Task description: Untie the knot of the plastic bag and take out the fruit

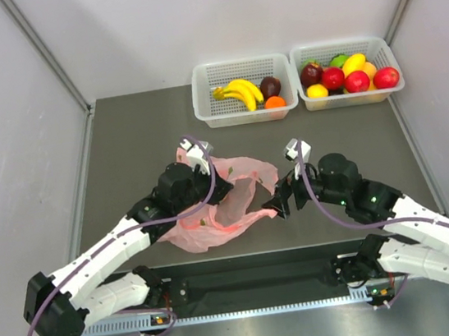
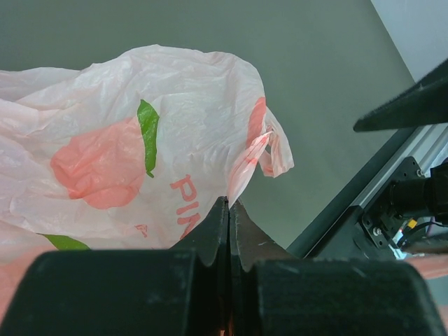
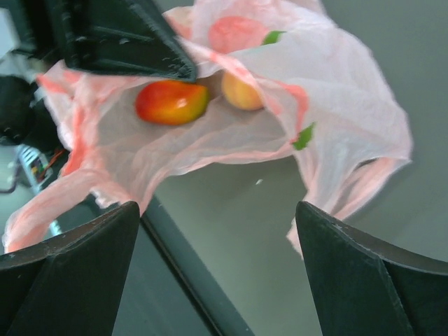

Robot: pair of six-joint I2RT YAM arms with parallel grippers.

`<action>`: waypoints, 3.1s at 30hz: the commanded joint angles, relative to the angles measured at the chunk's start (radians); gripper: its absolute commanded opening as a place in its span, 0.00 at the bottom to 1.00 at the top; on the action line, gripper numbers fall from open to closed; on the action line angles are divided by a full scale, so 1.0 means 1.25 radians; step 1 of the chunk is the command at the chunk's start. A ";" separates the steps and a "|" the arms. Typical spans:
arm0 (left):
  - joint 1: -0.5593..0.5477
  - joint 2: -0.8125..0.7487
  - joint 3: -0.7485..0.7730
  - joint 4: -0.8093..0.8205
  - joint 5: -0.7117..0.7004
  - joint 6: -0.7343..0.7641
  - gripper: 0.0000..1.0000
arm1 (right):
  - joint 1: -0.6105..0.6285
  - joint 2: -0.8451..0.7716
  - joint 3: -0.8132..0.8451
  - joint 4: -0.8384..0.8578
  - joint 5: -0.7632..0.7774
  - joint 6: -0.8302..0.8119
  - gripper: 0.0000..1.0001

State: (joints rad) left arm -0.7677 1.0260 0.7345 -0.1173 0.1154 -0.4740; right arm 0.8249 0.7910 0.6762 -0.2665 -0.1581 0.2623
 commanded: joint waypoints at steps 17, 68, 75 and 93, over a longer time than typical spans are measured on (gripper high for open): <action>-0.003 -0.016 0.003 0.053 -0.041 -0.001 0.00 | 0.217 0.122 -0.028 0.084 -0.102 0.010 0.81; -0.002 -0.067 -0.019 0.106 -0.127 -0.012 0.00 | 0.521 0.176 -0.019 0.346 0.419 0.076 0.98; -0.002 -0.060 -0.026 0.100 -0.117 -0.023 0.00 | 0.456 0.069 -0.075 0.325 0.506 0.071 0.77; -0.002 -0.030 -0.030 0.098 -0.141 -0.031 0.00 | 0.364 0.543 0.031 0.640 0.488 0.042 0.33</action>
State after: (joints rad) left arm -0.7731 0.9852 0.7086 -0.0452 -0.0360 -0.5182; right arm 1.2846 1.4231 0.6540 0.3515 0.4110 0.3473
